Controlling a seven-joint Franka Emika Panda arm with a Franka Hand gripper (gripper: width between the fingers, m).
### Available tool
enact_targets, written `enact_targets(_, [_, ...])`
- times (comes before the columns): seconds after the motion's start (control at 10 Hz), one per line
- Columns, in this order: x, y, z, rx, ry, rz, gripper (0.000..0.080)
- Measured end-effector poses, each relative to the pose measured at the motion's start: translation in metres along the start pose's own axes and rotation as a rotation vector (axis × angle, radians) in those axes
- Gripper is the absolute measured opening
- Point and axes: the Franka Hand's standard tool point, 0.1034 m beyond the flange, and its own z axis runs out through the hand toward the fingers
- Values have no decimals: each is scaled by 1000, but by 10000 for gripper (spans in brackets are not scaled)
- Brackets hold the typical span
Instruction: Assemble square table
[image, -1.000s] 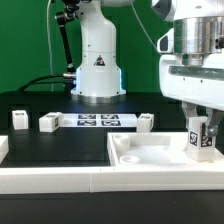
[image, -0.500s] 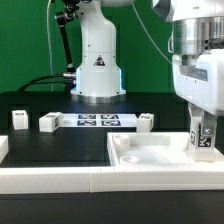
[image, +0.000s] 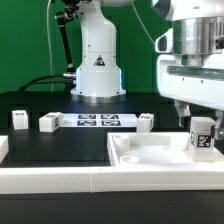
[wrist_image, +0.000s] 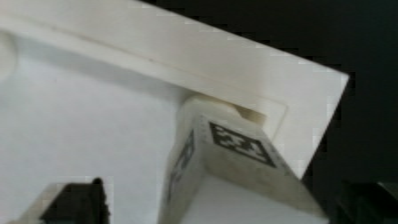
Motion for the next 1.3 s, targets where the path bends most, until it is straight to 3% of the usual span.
enact_targets(1.3, [-1,0,1,-19,10,-925,649])
